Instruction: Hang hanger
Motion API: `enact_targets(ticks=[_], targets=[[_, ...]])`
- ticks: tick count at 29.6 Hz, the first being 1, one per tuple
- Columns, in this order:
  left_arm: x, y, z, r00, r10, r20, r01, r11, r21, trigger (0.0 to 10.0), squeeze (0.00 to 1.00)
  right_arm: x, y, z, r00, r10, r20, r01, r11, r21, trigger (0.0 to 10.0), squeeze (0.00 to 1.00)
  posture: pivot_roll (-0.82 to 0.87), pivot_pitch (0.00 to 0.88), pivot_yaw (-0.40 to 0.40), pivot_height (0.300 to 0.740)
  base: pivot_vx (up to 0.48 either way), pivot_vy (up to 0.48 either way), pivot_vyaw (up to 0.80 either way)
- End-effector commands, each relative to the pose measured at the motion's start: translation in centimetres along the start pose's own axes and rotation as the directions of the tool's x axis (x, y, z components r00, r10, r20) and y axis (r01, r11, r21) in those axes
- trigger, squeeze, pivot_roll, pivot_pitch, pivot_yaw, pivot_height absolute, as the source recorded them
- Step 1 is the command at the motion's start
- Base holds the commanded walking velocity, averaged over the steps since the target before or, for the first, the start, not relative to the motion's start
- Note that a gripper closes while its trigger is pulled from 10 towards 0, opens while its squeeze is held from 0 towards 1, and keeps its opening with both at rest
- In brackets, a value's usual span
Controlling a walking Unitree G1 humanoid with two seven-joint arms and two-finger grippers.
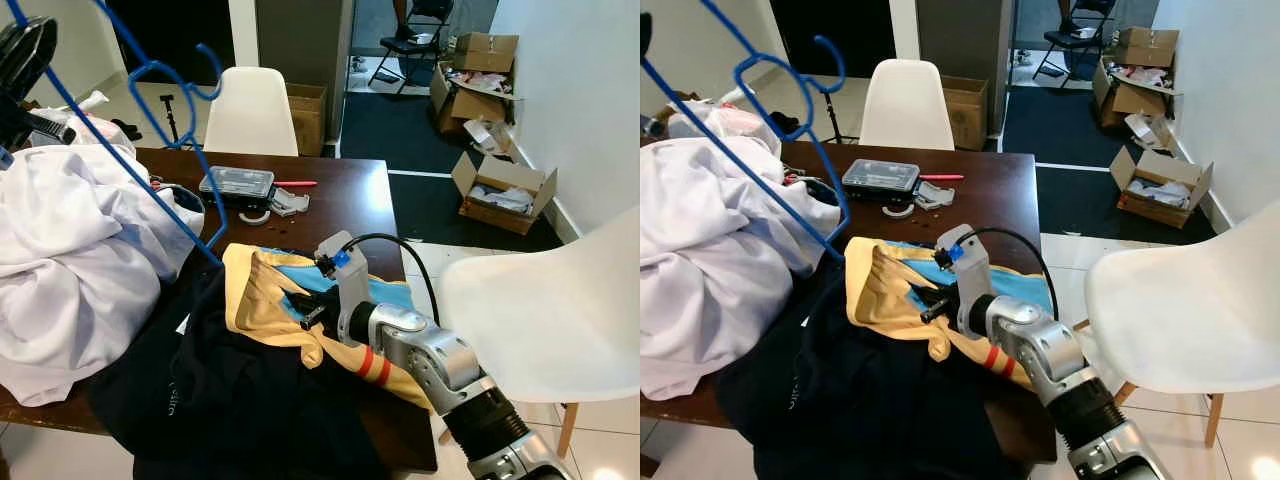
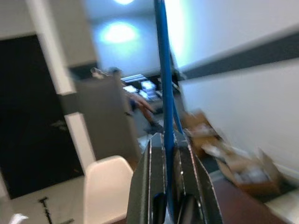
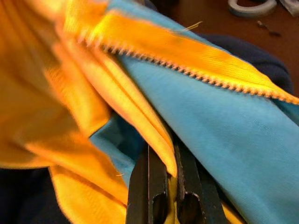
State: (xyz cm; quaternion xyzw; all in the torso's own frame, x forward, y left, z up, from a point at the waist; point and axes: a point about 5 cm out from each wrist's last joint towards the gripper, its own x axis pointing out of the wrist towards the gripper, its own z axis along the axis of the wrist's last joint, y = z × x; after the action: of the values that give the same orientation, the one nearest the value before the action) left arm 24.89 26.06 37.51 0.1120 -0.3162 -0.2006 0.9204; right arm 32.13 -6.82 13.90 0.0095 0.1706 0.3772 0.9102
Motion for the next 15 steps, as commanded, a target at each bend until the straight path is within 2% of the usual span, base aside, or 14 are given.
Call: enact_targets(ticks=[1, 2, 4, 5, 7, 8, 9, 15], targets=[[-0.2, -1.2, 0.4, 0.99, -0.137, -0.038, 0.138, 0.99, 0.017, 10.0, 0.0, -0.4, -1.5, -0.8, 0.996, -0.082, -0.021, 0.083, 0.996, 0.046, 0.0, 0.0, 0.06, 0.065, -0.024, 0.74, 0.0, 0.0, 0.0], [-0.2, -1.2, 0.4, 0.99, -0.137, -0.038, 0.138, 0.99, 0.017, 10.0, 0.0, -0.4, -1.5, -0.8, 0.996, -0.082, -0.021, 0.083, 0.996, 0.046, 0.0, 0.0, 0.06, 0.065, -0.024, 0.74, 0.0, 0.0, 0.0], [-0.5, -3.4, -0.8, 0.954, -0.287, -0.092, 0.285, 0.958, -0.037, 10.0, 0.0, -0.4, -1.5, -0.3, 0.996, -0.085, 0.017, 0.084, 0.994, 0.076, 0.0, 0.0, 0.06, 0.061, -0.02, 0.74, 0.0, 0.0, 0.0], [-0.5, -3.4, -0.8, 0.954, -0.287, -0.092, 0.285, 0.958, -0.037, 10.0, 0.0, -0.4, -1.5, -0.3, 0.996, -0.085, 0.017, 0.084, 0.994, 0.076, 0.0, 0.0, 0.06, 0.061, -0.02, 0.74, 0.0, 0.0, 0.0], [-1.0, -6.0, -2.7, 0.9, -0.408, -0.157, 0.395, 0.913, -0.108, 10.0, 0.0, -0.3, -1.6, 0.0, 0.995, -0.09, 0.045, 0.085, 0.991, 0.103, 0.0, 0.0, 0.05, 0.06, -0.016, 0.74, 0.0, 0.0, 0.0], [-1.0, -6.0, -2.7, 0.9, -0.408, -0.157, 0.395, 0.913, -0.108, 10.0, 0.0, -0.3, -1.6, 0.0, 0.995, -0.09, 0.045, 0.085, 0.991, 0.103, 0.0, 0.0, 0.05, 0.06, -0.016, 0.74, 0.0, 0.0, 0.0], [-1.2, -6.8, -3.4, 0.883, -0.436, -0.174, 0.419, 0.899, -0.128, 10.0, 0.0, -0.3, -1.6, 0.1, 0.994, -0.092, 0.053, 0.085, 0.99, 0.11, 0.0, 0.0, 0.05, 0.06, -0.016, 0.74, 0.0, 0.0, 0.0], [-1.1, -8.3, -4.7, 0.873, -0.461, -0.161, 0.43, 0.882, -0.193, 10.0, 0.0, -0.3, -1.6, 0.1, 0.994, -0.092, 0.063, 0.084, 0.989, 0.124, 0.0, 0.0, 0.06, 0.055, -0.016, 0.74, 0.0, 0.0, 0.0]])
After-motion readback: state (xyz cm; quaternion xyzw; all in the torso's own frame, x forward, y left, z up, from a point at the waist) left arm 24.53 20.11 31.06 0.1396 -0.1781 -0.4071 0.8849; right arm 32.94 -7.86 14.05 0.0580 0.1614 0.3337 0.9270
